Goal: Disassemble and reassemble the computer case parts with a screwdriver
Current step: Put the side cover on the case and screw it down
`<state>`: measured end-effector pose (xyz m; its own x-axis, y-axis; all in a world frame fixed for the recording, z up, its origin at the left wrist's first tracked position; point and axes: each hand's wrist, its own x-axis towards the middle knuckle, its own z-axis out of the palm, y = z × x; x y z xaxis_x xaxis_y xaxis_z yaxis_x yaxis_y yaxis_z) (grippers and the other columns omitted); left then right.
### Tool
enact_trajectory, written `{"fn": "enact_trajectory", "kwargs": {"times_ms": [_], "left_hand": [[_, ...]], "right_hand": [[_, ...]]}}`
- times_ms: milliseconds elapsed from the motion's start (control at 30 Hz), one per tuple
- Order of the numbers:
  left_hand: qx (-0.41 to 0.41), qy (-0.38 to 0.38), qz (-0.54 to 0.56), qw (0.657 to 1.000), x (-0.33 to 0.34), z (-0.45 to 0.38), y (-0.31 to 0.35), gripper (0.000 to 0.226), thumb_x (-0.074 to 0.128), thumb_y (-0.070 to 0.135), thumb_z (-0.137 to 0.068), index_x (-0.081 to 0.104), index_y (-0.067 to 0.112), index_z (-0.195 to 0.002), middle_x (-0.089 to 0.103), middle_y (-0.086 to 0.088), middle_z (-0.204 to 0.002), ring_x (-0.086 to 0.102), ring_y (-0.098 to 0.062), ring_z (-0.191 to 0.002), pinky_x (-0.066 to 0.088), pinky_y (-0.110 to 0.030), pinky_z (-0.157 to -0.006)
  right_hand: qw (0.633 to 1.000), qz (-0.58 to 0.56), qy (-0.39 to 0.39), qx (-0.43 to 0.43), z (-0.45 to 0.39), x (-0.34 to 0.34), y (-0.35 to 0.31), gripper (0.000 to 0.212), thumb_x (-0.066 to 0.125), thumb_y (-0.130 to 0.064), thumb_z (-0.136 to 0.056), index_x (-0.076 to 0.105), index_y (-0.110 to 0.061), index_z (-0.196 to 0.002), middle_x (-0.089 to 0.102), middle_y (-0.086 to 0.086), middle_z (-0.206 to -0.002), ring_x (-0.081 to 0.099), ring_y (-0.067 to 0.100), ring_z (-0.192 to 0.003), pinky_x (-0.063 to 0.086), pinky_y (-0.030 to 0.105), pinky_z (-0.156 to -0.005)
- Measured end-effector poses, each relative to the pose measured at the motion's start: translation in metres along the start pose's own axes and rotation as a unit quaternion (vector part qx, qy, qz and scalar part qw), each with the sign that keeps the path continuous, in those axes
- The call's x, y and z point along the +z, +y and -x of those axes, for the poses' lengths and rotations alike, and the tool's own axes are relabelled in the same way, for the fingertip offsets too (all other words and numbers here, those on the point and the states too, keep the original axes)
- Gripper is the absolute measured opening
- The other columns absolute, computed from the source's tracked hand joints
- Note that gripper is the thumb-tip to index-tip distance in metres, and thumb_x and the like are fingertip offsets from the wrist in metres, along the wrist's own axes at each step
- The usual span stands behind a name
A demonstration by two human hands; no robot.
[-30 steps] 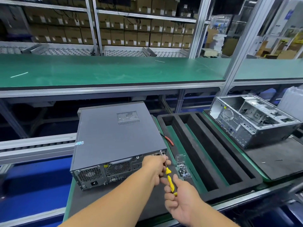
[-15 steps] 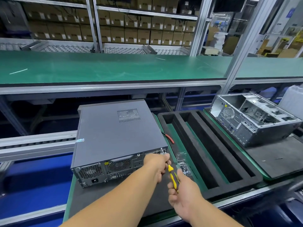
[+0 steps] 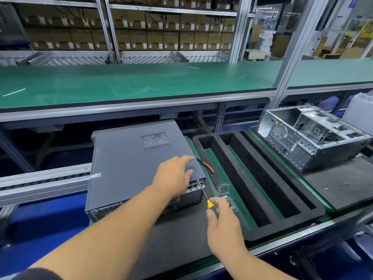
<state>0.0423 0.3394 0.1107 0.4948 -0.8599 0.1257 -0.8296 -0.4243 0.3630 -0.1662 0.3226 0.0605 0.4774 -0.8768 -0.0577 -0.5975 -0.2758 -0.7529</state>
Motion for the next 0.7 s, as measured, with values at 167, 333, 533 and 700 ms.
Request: {"fn": "enact_trajectory", "kwargs": {"times_ms": [167, 333, 533, 700], "left_hand": [[0.08, -0.061, -0.089, 0.991, 0.018, -0.013, -0.024, 0.044, 0.033, 0.043, -0.107, 0.049, 0.039, -0.148, 0.064, 0.002, -0.102, 0.058, -0.026, -0.104, 0.045, -0.043, -0.093], [0.102, -0.055, -0.1, 0.988, 0.02, -0.011, -0.026, 0.047, 0.03, 0.046, -0.104, 0.045, 0.035, -0.147, 0.056, 0.003, -0.096, 0.052, -0.026, -0.099, 0.042, -0.045, -0.091], [0.131, -0.073, -0.129, 0.98, 0.02, -0.006, -0.022, 0.054, 0.036, 0.051, -0.104, 0.024, 0.045, -0.157, 0.041, 0.006, -0.1, 0.04, -0.023, -0.1, 0.036, -0.043, -0.095], [0.125, -0.067, -0.107, 0.984, 0.02, -0.008, -0.022, 0.056, 0.041, 0.051, -0.103, 0.028, 0.044, -0.157, 0.039, 0.009, -0.097, 0.04, -0.021, -0.101, 0.036, -0.041, -0.097]], "right_hand": [[0.951, -0.265, -0.099, 0.124, -0.008, 0.005, 0.01, 0.019, 0.052, -0.019, -0.107, 0.068, -0.024, -0.118, 0.059, 0.002, -0.073, 0.035, 0.012, -0.047, 0.031, 0.025, -0.038], [0.973, -0.199, -0.05, 0.102, -0.018, -0.004, 0.008, 0.022, 0.049, -0.028, -0.107, 0.07, -0.034, -0.112, 0.064, -0.004, -0.068, 0.046, 0.014, -0.051, 0.041, 0.03, -0.049], [0.997, 0.043, 0.024, -0.056, -0.025, -0.005, 0.007, 0.033, 0.045, -0.037, -0.107, 0.062, -0.044, -0.135, 0.068, -0.023, -0.12, 0.061, 0.003, -0.11, 0.047, 0.023, -0.089], [0.996, 0.058, 0.008, -0.064, -0.012, 0.007, -0.002, 0.042, 0.039, -0.034, -0.109, 0.051, -0.038, -0.149, 0.063, -0.012, -0.135, 0.057, 0.012, -0.125, 0.047, 0.03, -0.105]]}}
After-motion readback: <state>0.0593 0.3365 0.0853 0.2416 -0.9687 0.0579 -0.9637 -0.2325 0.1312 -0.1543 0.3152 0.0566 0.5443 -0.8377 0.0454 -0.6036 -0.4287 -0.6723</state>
